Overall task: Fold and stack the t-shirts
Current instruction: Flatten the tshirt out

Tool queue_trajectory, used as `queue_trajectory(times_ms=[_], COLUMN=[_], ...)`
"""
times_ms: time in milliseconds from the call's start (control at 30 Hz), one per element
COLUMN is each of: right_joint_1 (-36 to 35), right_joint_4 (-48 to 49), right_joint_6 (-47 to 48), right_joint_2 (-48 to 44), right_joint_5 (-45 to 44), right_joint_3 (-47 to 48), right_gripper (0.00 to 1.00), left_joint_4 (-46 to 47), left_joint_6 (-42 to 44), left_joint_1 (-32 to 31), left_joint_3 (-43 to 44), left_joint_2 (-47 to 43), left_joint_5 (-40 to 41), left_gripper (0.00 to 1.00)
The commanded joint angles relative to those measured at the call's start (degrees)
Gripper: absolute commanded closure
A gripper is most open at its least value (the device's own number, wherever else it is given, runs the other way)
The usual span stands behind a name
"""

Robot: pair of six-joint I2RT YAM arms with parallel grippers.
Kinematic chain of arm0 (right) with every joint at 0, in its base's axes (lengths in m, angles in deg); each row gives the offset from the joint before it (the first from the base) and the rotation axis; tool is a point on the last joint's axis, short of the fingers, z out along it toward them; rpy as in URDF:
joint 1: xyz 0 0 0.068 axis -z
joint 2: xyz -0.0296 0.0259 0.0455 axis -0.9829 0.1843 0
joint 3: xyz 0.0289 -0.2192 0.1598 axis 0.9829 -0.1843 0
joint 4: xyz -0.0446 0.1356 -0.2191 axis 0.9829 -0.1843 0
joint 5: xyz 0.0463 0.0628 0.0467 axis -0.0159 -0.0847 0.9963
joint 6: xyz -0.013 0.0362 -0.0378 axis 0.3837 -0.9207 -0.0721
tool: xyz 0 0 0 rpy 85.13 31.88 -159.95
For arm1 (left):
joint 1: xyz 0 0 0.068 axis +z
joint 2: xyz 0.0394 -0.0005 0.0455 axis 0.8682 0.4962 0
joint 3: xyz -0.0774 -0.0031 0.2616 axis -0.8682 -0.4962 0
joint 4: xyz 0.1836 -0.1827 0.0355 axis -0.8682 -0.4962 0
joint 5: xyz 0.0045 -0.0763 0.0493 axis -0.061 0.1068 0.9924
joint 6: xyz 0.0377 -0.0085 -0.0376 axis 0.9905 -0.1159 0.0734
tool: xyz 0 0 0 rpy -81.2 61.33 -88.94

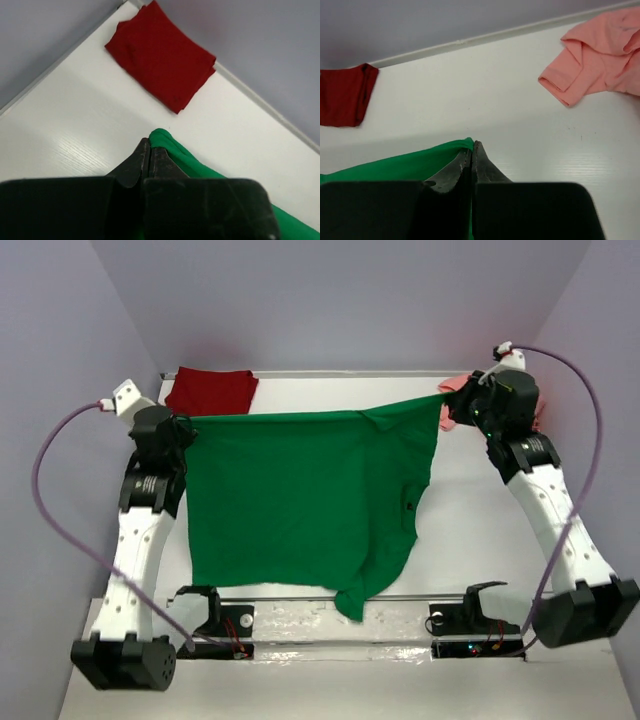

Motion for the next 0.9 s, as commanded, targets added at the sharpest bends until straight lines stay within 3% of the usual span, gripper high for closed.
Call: queue_trajectory(times_ms=[0, 100, 433, 867], right_joint_1=[0.2, 0.2, 0.2, 0.2], right_joint_4=[12.0, 14.2, 16.6, 10.6], right_joint_6=[-0.2, -0.4, 1.3, 2.0], right_joint_2=[6.3, 13.9, 36.3, 53.0], right_joint_5=[-3.4, -3.0, 0.2, -0.7], right_joint_3=[0.5, 0.9, 6.8, 25.9], right_gripper=[1.0, 1.0, 1.0, 1.0], left_joint_4=[9.5, 8.8, 6.1, 1.9], left_joint_6=[-0.8, -1.1, 0.1, 2.0], left_joint_1=[0.2, 0.2, 0.0, -1.7], left_joint_3=[-1.4, 0.3, 15.2, 37.1], left_joint_2=[8.5, 20.2, 43.6, 63.6], left_joint_5=[2.5, 0.8, -3.7, -5.7], left_gripper=[1.0, 1.0, 1.0, 1.0])
